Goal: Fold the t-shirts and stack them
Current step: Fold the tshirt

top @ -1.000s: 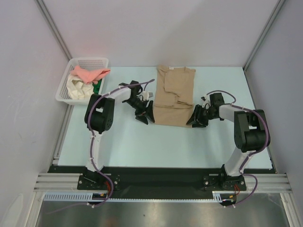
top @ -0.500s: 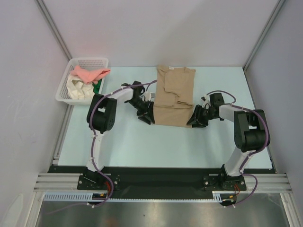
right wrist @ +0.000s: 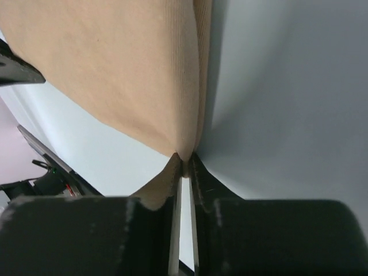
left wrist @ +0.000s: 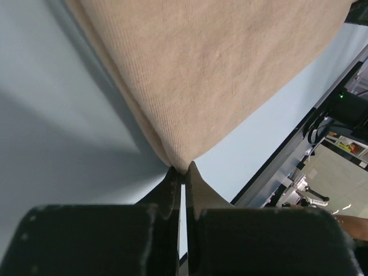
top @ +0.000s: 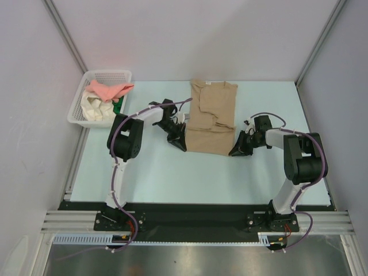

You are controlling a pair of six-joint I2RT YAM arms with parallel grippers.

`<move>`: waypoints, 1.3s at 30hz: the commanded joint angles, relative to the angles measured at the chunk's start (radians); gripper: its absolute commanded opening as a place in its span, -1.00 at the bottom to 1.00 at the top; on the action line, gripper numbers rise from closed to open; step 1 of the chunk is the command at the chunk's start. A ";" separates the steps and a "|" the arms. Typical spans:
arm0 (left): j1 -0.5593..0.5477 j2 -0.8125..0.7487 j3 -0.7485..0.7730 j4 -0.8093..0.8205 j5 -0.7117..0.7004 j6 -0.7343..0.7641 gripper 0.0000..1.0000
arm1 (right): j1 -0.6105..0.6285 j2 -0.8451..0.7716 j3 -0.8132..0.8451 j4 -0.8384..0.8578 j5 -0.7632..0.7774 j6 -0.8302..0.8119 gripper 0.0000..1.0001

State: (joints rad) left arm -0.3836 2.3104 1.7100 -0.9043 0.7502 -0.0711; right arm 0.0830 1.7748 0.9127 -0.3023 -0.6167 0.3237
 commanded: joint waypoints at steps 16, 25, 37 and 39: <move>-0.034 -0.362 -0.142 -0.030 -0.045 0.123 -0.99 | 0.000 -0.325 -0.040 -0.222 -0.089 -0.032 -1.00; -0.115 -0.457 -0.184 -0.042 -0.083 0.142 -0.99 | 0.018 -0.455 -0.090 -0.304 -0.110 -0.014 -1.00; -0.080 -0.353 -0.028 -0.047 -0.195 0.168 -0.99 | -0.028 -0.413 -0.104 -0.173 -0.112 0.012 -1.00; -0.055 -0.292 0.090 -0.057 -0.212 0.182 -0.99 | -0.049 -0.361 -0.040 -0.141 -0.112 0.012 -1.00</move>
State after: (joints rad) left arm -0.4782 1.9671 1.6402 -0.9749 0.5774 0.0654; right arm 0.0650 1.3636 0.7956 -0.5266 -0.7143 0.3233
